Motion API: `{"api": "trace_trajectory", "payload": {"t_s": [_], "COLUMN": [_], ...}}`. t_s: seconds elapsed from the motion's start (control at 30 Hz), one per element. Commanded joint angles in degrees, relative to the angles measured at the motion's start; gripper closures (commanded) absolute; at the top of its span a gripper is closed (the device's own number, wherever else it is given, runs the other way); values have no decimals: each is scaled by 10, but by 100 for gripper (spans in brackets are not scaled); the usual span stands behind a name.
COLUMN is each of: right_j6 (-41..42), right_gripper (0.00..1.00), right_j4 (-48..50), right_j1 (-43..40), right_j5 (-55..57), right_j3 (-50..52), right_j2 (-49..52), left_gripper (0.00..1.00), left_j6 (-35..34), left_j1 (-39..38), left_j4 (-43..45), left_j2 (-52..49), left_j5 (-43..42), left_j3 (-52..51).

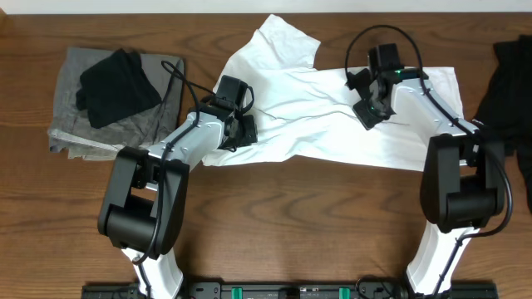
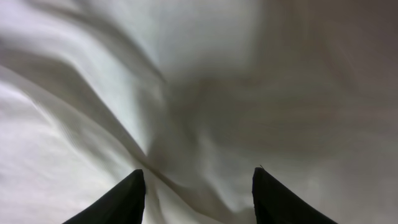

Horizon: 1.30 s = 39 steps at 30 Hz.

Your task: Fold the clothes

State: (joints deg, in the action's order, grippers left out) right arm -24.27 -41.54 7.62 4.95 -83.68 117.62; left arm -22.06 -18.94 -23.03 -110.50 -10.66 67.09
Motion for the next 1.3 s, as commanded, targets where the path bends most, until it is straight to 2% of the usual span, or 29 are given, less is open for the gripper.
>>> {"api": "trace_trajectory", "payload": {"t_s": [0.0, 0.13, 0.43, 0.9, 1.27], "right_j6": [5, 27, 9, -7, -17], "right_gripper": [45, 45, 45, 48, 53], "right_j4": [3, -8, -52, -8, 15], "right_j1": [-2, -2, -1, 0, -2], "right_j5": [-13, -25, -70, -82, -50], "right_j3": [-3, -25, -24, 24, 36], "right_j2": [-7, -12, -19, -3, -3], "left_gripper": [84, 84, 84, 84, 84], "left_j6": [6, 6, 6, 6, 6], "left_j1": [2, 2, 2, 2, 2], "left_j4": [-2, -2, -2, -2, -2], "left_j2": [-11, -11, -11, -11, -11], "left_j5": [13, 13, 13, 13, 13], "left_j3": [-12, -12, -12, -12, -12]}}
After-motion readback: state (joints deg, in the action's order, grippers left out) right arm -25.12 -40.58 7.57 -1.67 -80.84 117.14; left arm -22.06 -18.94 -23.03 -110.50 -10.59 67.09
